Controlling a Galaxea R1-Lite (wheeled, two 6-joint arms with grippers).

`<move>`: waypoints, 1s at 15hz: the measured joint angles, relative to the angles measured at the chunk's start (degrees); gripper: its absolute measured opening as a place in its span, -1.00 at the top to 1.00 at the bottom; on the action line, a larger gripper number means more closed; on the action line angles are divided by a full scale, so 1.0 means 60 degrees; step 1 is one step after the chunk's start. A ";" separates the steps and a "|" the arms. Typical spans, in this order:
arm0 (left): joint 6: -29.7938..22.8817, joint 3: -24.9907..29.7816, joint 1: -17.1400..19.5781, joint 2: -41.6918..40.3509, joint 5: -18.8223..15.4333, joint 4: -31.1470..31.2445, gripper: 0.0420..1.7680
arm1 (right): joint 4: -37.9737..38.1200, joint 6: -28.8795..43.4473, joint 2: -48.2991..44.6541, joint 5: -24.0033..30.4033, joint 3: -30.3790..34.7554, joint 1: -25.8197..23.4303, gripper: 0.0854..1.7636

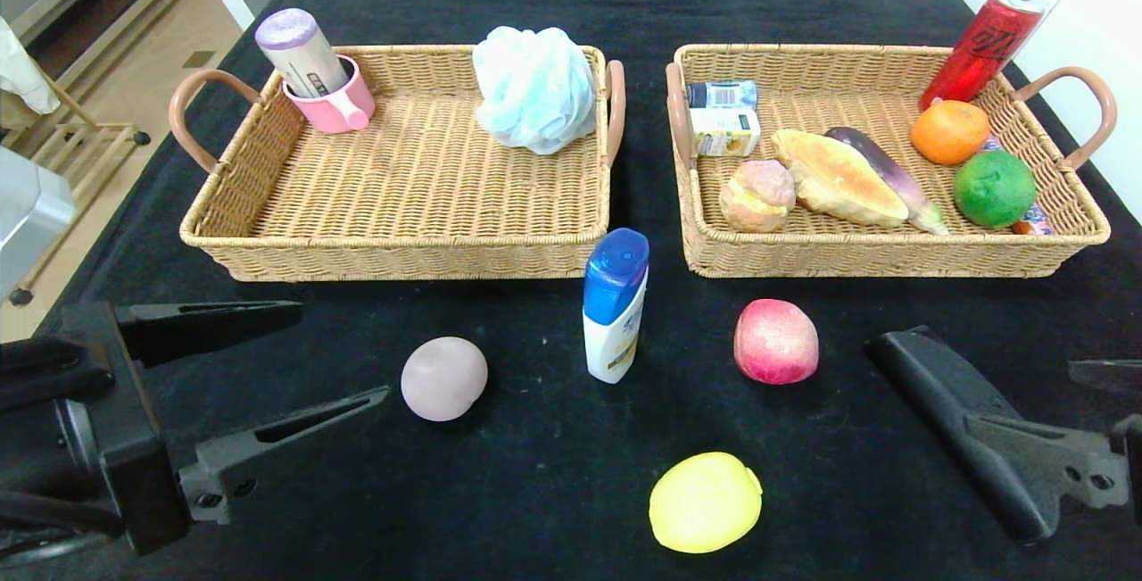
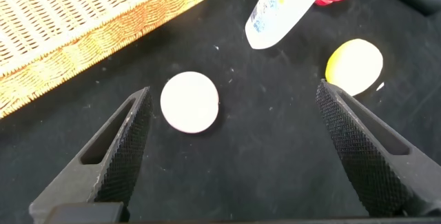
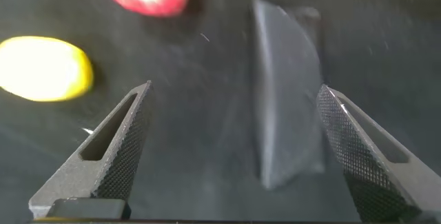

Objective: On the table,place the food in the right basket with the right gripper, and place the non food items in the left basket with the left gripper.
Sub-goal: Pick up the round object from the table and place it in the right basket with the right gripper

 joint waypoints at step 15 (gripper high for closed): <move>0.0276 0.0116 0.0000 -0.0284 -0.0008 0.0006 -0.94 | 0.2674 -0.0431 0.3228 0.0437 -0.3216 -0.1656 -0.94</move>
